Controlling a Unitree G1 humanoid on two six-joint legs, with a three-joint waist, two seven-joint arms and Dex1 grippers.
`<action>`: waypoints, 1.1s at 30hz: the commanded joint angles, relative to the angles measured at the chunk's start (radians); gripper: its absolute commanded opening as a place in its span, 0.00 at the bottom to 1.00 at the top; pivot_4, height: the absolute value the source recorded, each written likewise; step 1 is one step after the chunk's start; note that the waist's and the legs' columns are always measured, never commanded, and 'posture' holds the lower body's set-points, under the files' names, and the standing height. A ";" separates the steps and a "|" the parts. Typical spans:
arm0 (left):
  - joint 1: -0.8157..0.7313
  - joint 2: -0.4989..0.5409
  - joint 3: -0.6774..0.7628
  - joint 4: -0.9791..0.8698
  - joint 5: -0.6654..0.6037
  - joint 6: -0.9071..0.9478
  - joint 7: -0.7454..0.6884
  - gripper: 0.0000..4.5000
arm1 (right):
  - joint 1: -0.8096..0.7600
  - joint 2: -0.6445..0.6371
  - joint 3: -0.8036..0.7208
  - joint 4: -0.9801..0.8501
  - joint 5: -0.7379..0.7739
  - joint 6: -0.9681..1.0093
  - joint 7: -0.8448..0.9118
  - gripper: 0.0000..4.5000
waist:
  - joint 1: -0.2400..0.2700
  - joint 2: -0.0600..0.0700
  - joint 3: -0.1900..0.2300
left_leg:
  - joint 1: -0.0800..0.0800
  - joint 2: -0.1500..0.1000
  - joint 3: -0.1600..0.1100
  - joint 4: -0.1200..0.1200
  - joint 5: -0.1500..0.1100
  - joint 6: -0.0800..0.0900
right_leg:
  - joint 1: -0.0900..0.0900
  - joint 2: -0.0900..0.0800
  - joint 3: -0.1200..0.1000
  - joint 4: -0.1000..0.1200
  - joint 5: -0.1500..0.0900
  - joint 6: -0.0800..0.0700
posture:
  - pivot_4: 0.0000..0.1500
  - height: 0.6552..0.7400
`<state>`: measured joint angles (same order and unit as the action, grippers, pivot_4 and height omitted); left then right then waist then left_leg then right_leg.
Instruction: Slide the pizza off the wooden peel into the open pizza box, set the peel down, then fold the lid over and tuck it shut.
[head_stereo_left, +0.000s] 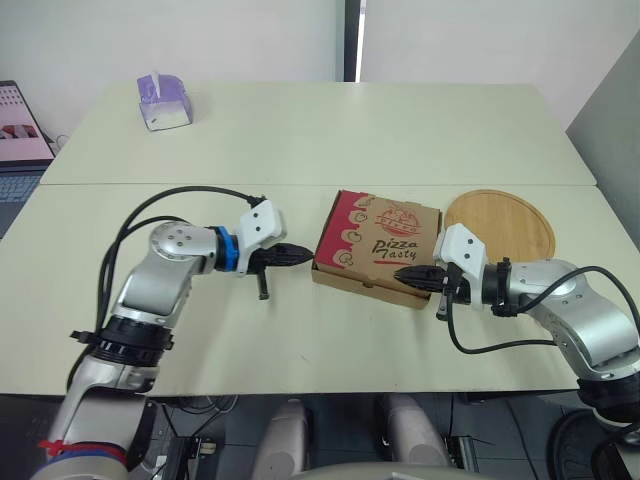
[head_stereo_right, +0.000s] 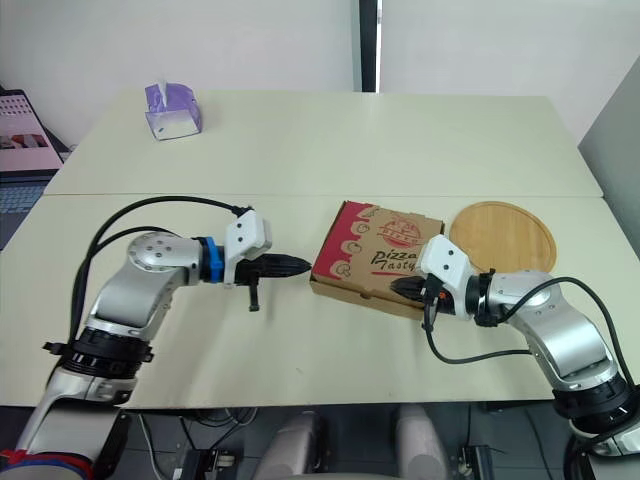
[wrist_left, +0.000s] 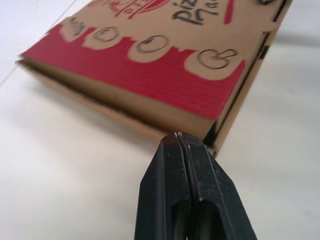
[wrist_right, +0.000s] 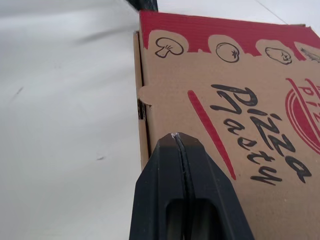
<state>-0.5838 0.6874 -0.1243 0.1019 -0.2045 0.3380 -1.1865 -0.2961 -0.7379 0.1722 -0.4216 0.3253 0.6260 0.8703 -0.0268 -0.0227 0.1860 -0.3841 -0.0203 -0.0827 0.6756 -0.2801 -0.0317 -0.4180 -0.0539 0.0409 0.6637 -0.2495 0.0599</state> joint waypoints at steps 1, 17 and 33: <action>-0.044 -0.009 0.061 -0.064 -0.068 0.057 0.029 0.00 | 0.002 -0.003 0.017 -0.008 -0.045 -0.041 -0.014 0.01 | 0.001 0.000 0.000 | 0.000 0.000 0.000 0.000 0.000 0.000 | 0.000 0.000 0.000 0.000 0.000 0.000 | 1.00 1.00; 0.075 -0.131 -0.031 -0.016 -0.029 0.046 0.148 0.00 | 0.005 0.035 0.022 0.094 -0.161 -0.168 -0.075 0.01 | -0.002 0.000 -0.002 | 0.015 0.000 0.001 -0.002 -0.001 0.001 | 0.015 0.000 0.001 -0.003 -0.001 0.001 | 1.00 1.00; 0.184 -0.223 0.000 -0.106 -0.022 0.112 0.370 0.00 | 0.023 0.036 -0.062 0.263 -0.243 -0.217 -0.137 0.01 | -0.003 0.000 -0.001 | 0.014 0.000 0.002 -0.005 0.000 0.000 | 0.012 -0.001 0.002 -0.003 0.000 0.000 | 1.00 1.00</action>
<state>-0.3955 0.4676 -0.1161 0.0650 -0.2123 0.4483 -0.8026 -0.2598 -0.7133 0.0974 -0.1403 0.0791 0.4344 0.7163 -0.0296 -0.0229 0.1846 -0.3701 -0.0202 -0.0812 0.6704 -0.2806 -0.0313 -0.4060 -0.0543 0.0428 0.6612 -0.2499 0.0603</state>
